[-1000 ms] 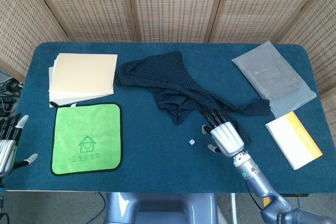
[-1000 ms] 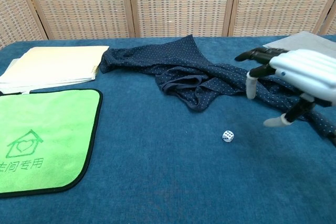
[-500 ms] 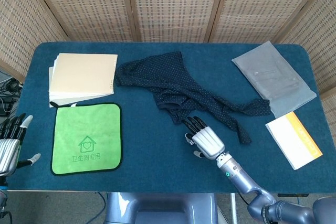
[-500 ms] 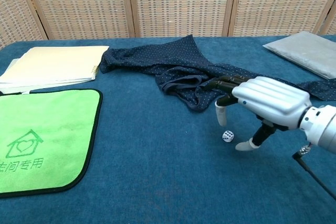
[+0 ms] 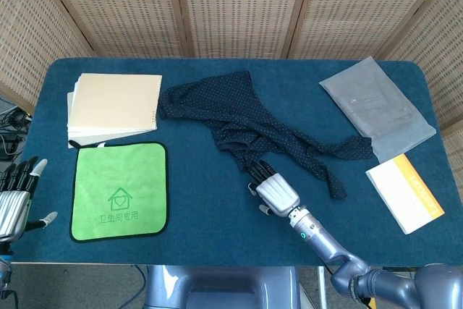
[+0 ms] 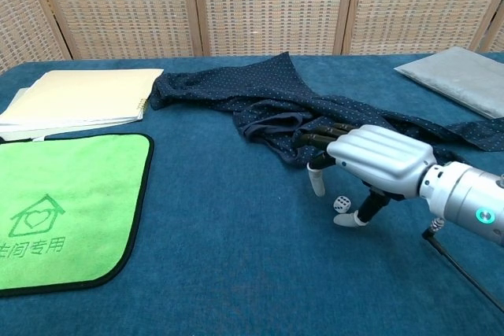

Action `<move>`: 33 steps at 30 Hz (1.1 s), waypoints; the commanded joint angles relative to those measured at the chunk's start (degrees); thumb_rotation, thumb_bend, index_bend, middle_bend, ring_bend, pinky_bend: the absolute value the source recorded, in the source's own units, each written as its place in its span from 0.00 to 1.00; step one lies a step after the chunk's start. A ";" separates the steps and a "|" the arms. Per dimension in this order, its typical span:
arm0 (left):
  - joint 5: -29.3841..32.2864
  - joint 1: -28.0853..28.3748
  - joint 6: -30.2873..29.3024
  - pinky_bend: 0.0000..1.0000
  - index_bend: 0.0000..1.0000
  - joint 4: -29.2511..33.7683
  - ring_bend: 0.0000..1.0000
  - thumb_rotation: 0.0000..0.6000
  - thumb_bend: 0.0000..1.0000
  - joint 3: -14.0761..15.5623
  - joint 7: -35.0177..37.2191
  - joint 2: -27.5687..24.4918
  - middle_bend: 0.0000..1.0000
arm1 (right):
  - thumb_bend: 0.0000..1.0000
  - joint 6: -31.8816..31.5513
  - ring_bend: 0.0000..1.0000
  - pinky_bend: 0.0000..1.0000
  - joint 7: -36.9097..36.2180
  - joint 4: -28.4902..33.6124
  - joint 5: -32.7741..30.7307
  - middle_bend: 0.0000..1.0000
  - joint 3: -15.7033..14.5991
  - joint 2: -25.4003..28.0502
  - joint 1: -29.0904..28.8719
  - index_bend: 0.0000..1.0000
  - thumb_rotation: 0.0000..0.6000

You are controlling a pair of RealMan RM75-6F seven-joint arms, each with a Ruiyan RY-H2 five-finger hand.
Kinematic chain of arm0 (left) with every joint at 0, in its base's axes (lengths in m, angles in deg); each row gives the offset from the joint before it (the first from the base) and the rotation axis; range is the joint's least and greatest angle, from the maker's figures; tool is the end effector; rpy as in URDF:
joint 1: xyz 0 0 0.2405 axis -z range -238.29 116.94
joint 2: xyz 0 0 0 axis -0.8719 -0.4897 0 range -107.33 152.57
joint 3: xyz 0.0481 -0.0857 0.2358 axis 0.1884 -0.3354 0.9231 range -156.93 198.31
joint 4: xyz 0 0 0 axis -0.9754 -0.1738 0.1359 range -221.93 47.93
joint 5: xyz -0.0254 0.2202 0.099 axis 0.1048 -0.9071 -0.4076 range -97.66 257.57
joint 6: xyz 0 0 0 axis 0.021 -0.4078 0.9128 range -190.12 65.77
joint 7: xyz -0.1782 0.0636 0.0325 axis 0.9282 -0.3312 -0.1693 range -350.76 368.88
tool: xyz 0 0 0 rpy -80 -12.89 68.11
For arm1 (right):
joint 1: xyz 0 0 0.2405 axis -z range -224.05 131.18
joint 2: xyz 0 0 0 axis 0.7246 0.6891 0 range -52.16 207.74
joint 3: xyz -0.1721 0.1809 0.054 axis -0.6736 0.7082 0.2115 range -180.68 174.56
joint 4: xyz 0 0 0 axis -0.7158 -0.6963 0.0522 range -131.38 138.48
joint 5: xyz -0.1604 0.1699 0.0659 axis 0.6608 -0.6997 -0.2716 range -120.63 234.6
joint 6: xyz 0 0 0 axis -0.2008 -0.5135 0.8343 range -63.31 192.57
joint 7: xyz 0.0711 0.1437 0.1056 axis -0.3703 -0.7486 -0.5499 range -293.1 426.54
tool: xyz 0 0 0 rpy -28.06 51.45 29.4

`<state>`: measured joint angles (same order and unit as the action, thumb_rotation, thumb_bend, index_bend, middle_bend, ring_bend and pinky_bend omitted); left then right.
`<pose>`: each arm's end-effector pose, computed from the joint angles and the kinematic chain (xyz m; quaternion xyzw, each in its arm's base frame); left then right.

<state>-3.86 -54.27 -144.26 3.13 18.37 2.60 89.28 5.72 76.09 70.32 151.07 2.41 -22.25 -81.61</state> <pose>-0.3319 0.2383 0.1096 -0.6200 -0.3735 -0.3410 0.5998 -0.1509 -0.3432 -0.1228 0.8073 -0.2557 0.3958 0.3552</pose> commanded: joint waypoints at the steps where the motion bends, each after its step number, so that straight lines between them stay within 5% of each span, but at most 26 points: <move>1: 0.24 0.09 0.26 0.00 0.00 -0.17 0.00 1.00 0.00 -0.03 0.11 0.06 0.00 | 0.41 0.33 0.01 0.13 1.07 -0.03 -0.39 0.16 0.21 0.09 -0.48 0.52 1.00; 33: 0.21 0.33 0.81 0.00 0.00 -0.03 0.00 1.00 0.00 0.35 0.36 -0.34 0.00 | 0.47 6.32 0.00 0.11 13.77 4.84 -10.27 0.15 0.85 2.13 -1.69 0.54 1.00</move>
<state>-3.65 -53.94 -143.45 3.10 18.72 2.96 88.93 11.95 89.74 75.14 140.91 3.23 -20.08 -83.23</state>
